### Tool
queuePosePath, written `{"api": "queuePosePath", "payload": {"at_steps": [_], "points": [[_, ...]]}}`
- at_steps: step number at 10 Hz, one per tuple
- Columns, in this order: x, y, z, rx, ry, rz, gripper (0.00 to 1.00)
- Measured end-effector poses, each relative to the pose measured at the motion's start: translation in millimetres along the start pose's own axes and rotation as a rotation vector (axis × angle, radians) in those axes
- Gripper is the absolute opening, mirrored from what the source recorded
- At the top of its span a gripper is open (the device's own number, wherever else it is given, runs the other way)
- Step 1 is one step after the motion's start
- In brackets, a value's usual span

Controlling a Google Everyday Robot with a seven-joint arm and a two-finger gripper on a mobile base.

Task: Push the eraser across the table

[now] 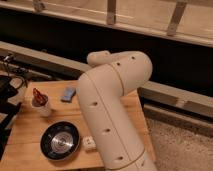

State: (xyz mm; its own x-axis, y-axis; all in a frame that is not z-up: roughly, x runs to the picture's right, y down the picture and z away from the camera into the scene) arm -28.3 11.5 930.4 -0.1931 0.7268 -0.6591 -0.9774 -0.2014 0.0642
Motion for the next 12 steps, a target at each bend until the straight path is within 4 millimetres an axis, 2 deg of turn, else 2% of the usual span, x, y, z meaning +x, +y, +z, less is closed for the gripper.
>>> {"api": "queuePosePath", "payload": {"at_steps": [2,4,6,9,11,12], "points": [[-5,-8,-26,-0.024,-0.040,0.025,0.00],[-3,-4,-35,-0.030,-0.029,0.025,0.00],[1,-3,-21,-0.031,0.003,0.022,0.00],[10,2,19,-0.030,0.073,0.010,0.00],[15,6,28,-0.034,0.102,0.002,0.00],[19,14,32,-0.039,0.118,-0.015,0.00]]}}
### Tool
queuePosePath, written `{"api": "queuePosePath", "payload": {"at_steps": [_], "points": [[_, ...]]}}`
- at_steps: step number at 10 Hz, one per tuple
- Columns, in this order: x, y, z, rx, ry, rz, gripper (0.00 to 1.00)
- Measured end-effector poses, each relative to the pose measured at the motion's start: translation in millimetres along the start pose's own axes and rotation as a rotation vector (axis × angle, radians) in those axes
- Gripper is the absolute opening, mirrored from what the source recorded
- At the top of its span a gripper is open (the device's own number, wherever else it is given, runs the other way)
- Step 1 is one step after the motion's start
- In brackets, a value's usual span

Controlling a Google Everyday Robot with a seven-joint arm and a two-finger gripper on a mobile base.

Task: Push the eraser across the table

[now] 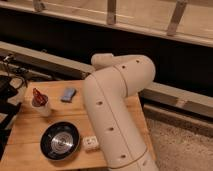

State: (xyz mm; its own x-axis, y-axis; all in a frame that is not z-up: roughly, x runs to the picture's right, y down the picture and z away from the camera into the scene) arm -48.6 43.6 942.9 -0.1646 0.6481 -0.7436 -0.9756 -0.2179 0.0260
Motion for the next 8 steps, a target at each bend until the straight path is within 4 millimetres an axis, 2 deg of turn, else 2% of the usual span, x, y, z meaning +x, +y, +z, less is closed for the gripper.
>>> {"api": "queuePosePath", "payload": {"at_steps": [3,6,8], "points": [[7,24,14,-0.002,0.044,-0.059,0.00],[13,34,28,-0.003,0.090,-0.087,0.00],[12,40,28,-0.009,0.087,-0.100,0.00]]}}
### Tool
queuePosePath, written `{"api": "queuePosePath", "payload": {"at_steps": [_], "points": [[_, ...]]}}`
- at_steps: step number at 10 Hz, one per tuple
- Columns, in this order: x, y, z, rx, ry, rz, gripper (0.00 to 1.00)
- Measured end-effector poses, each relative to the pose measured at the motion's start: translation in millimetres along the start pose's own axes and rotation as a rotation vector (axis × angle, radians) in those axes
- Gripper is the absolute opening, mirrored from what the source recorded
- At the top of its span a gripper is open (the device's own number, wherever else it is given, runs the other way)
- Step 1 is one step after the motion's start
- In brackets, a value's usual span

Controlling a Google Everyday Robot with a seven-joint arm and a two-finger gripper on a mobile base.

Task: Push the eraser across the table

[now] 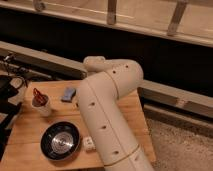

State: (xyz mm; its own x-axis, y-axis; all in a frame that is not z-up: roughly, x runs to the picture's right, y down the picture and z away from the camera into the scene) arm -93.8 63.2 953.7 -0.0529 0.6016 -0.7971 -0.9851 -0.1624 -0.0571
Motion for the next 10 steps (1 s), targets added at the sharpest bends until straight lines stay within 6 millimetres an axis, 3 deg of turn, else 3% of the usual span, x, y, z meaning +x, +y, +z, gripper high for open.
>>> {"api": "queuePosePath", "payload": {"at_steps": [3,7,10], "points": [[-5,27,5,-0.008,0.016,-0.061,0.00],[-7,45,6,-0.046,0.030,-0.114,0.00],[-5,55,-5,-0.184,0.039,-0.144,0.00]]}}
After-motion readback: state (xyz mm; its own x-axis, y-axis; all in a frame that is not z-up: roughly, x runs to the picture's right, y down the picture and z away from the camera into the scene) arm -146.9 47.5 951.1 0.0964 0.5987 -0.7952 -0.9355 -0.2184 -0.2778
